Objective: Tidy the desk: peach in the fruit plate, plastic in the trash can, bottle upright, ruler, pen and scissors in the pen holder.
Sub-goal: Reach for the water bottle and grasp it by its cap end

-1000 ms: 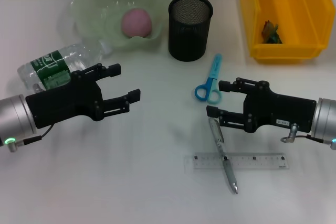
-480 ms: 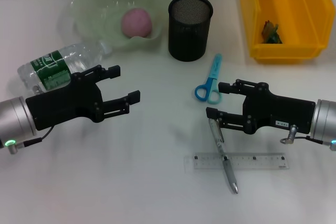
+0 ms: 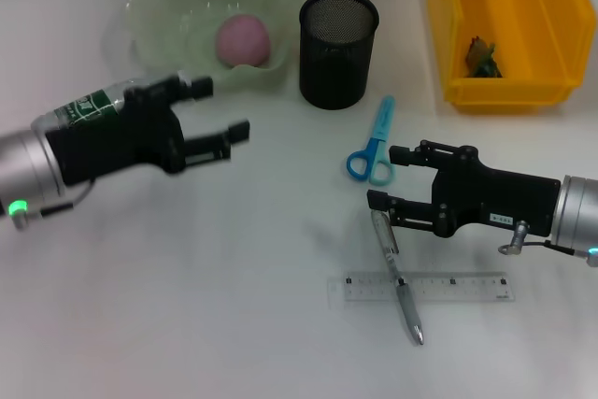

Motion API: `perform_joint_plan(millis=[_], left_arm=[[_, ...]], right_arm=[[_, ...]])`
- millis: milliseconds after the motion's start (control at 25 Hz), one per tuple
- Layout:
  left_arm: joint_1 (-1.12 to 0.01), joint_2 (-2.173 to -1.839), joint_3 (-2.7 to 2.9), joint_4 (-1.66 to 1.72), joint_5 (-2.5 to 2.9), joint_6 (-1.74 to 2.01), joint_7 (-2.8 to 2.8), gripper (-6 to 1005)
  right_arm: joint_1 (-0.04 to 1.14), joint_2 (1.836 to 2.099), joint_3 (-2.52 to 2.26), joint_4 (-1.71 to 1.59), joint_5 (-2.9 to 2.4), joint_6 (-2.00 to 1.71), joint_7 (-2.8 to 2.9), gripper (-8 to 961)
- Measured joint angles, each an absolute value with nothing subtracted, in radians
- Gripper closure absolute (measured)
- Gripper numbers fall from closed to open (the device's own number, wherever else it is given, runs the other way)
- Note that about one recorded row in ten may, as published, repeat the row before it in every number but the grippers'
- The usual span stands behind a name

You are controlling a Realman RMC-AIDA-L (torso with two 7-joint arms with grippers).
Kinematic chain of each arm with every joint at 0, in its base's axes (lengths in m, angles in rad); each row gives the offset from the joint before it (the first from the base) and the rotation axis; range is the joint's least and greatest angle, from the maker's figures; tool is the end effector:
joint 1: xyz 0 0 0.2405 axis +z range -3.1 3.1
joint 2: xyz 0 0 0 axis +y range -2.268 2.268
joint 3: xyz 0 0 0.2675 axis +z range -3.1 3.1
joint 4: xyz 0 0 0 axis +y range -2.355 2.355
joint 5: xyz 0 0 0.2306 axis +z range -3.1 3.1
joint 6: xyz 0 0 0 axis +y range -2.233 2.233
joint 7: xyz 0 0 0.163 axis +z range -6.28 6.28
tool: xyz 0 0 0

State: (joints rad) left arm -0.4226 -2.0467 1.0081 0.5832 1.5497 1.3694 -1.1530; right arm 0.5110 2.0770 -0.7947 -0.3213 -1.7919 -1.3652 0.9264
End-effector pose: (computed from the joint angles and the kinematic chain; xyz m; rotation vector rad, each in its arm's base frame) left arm -0.2838 0.3580 -0.0318 -2.5511 -0.4711 -0.7890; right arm 0.3005 0.3345 -0.0824 -2.6434 0.4491 0.7027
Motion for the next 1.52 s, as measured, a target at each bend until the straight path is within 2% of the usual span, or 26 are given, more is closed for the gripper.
perform_joint_plan(millis=[160,200,400,520,920,960,1520], left_arm=[[-0.427,-2.046,1.011,0.625,1.569,1.345,-1.196,197],[-0.437,-2.041,1.009,0.796,1.715,1.276,-1.372,197],[-0.461,-2.036,1.002,0.941,1.908,1.243,-1.546,198],[-0.520,-2.036,1.002,1.014,2.126,1.241,-1.706,198],[-0.635,-2.045,1.003,1.040,2.415,1.239,-1.861,200],[-0.681,-2.060,1.004,1.042,2.543,1.232,-1.909,200],[-0.792,-2.069,1.017,0.964,2.769,1.216,-1.996,201]], right_arm=[[0.510,2.077,-0.795,-0.322,-1.792,-1.365,0.926,233],[0.510,2.077,-0.795,-0.322,-1.792,-1.365,0.926,233],[0.508,2.077,-0.794,-0.323,-1.789,-1.366,0.926,233],[0.508,2.077,-0.790,-0.324,-1.788,-1.368,0.926,233],[0.510,2.077,-0.785,-0.326,-1.785,-1.368,0.926,234],[0.511,2.077,-0.785,-0.326,-1.785,-1.368,0.927,234],[0.511,2.077,-0.785,-0.325,-1.782,-1.365,0.926,234]])
